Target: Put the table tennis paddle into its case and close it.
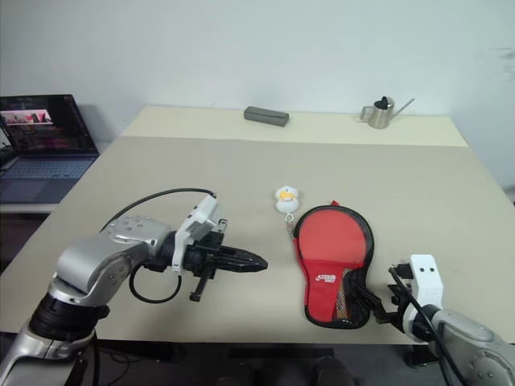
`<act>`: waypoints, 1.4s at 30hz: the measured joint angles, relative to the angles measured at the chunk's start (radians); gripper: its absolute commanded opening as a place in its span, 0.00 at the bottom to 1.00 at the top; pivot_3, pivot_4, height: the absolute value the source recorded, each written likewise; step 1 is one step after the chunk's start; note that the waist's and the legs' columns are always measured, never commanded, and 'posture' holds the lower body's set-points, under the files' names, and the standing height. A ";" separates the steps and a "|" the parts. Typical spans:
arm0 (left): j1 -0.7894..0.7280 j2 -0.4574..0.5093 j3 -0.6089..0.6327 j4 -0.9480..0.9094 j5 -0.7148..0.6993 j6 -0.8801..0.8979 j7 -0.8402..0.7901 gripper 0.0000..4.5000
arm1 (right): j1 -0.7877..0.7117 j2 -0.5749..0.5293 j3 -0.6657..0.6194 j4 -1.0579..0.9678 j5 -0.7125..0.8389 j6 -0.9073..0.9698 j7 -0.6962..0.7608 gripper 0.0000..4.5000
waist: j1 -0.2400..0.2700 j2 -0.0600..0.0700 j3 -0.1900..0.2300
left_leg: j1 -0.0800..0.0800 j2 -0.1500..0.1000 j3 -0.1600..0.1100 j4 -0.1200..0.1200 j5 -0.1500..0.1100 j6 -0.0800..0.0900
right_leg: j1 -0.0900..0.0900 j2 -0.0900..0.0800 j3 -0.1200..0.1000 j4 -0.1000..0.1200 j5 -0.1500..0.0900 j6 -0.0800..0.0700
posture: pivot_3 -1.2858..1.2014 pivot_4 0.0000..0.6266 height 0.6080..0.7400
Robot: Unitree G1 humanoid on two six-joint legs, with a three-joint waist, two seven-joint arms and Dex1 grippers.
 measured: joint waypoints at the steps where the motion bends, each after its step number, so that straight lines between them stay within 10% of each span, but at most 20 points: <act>1: 0.000 -0.002 -0.001 0.001 0.000 -0.001 0.000 0.00 | 0.006 -0.008 0.000 -0.010 0.024 -0.015 0.030 1.00 | 0.000 0.000 0.000 | 0.000 0.000 0.000 0.000 0.000 0.000 | 0.000 0.000 0.000 0.000 0.000 0.000 | 0.52 0.24 1.00; 16: -0.040 -0.086 0.008 0.093 0.057 -0.064 0.130 0.00 | -0.174 -0.258 0.303 0.168 -0.075 -0.525 0.244 1.00 | -0.001 0.000 0.000 | 0.001 0.000 0.002 0.000 0.000 0.000 | 0.000 0.001 0.001 -0.001 0.000 0.001 | 0.52 0.24 1.00; 25: -0.069 -0.153 0.025 0.203 0.185 -0.151 0.289 0.00 | -0.307 -0.239 0.570 0.396 -0.231 -0.747 0.318 1.00 | -0.002 0.000 0.000 | 0.000 0.000 0.001 0.000 0.000 0.000 | -0.001 0.000 0.001 -0.001 0.003 -0.004 | 0.52 0.24 1.00; 42: -0.103 -0.139 0.062 0.310 0.292 -0.235 0.358 0.00 | -0.452 -0.159 0.653 0.666 -0.336 -0.936 0.400 1.00 | -0.001 0.000 0.000 | 0.000 0.000 0.000 0.000 0.000 0.000 | -0.001 -0.001 0.000 0.001 0.003 -0.004 | 0.52 0.24 1.00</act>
